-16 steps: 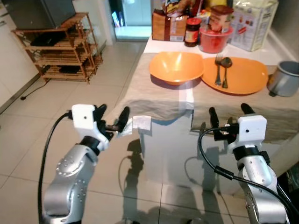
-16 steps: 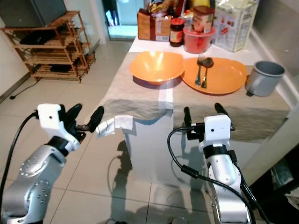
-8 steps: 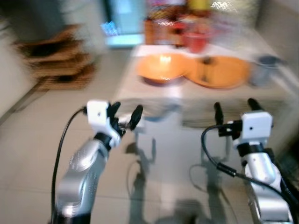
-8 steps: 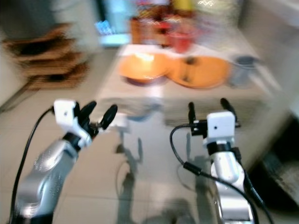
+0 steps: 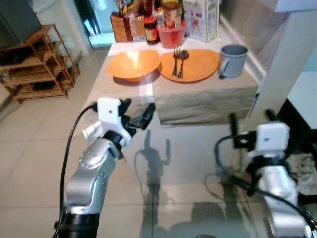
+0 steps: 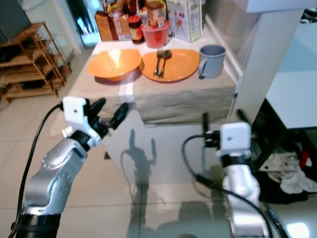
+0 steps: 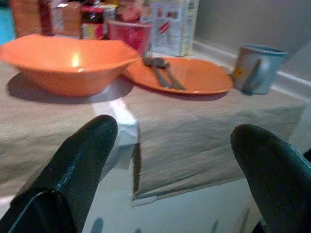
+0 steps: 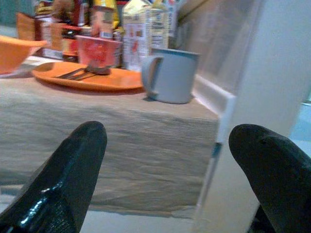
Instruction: Setting the table
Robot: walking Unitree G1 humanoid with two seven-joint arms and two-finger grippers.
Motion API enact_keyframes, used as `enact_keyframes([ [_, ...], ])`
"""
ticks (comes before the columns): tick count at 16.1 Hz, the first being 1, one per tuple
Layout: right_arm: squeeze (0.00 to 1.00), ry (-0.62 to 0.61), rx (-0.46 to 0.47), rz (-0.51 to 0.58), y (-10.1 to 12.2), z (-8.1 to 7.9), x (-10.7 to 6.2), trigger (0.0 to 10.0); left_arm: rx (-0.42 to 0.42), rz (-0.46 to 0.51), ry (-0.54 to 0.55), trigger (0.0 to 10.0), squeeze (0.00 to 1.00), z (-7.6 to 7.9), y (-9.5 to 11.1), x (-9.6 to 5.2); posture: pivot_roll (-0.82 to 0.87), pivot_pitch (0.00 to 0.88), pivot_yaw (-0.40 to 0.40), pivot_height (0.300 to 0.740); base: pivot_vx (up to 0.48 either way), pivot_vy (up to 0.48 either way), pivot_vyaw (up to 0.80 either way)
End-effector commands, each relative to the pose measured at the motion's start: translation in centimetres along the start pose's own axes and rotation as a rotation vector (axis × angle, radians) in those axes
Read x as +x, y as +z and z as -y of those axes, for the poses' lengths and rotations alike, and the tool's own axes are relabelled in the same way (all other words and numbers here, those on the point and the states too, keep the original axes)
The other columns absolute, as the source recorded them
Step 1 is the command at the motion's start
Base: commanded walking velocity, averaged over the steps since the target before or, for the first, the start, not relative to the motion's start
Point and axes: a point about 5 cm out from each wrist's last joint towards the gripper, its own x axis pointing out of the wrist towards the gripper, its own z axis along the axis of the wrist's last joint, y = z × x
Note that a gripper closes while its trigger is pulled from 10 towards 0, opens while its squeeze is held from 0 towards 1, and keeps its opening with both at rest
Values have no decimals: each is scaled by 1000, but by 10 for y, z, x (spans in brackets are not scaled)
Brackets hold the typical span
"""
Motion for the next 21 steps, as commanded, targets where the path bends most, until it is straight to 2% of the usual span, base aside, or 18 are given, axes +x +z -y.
enact_keyframes([
  [1,0,17,-2,20,3,-2,3,10000,10,22,40,10000,0,-5,3,-2,-160,0,105,740,382,289,0],
  [9,0,43,-17,71,13,-3,13,10000,-36,115,119,10000,0,0,19,-2,-142,0,83,740,327,349,0],
  [10,0,31,-20,124,30,0,21,10000,27,121,108,10000,0,6,27,1,-140,0,80,740,281,390,0],
  [11,0,22,-24,147,37,2,24,10000,58,121,103,10000,0,8,31,2,-140,0,80,740,281,390,0],
  [14,0,-45,-17,250,66,12,35,10000,168,112,-42,10000,0,35,54,19,-143,0,87,740,400,124,0],
  [16,0,-67,-16,252,67,11,36,10000,205,121,-92,10000,0,43,59,25,-146,0,95,740,463,0,0],
  [21,0,-89,-11,236,66,10,34,10000,163,122,-98,10000,0,45,62,26,-151,0,106,740,0,0,0],
])
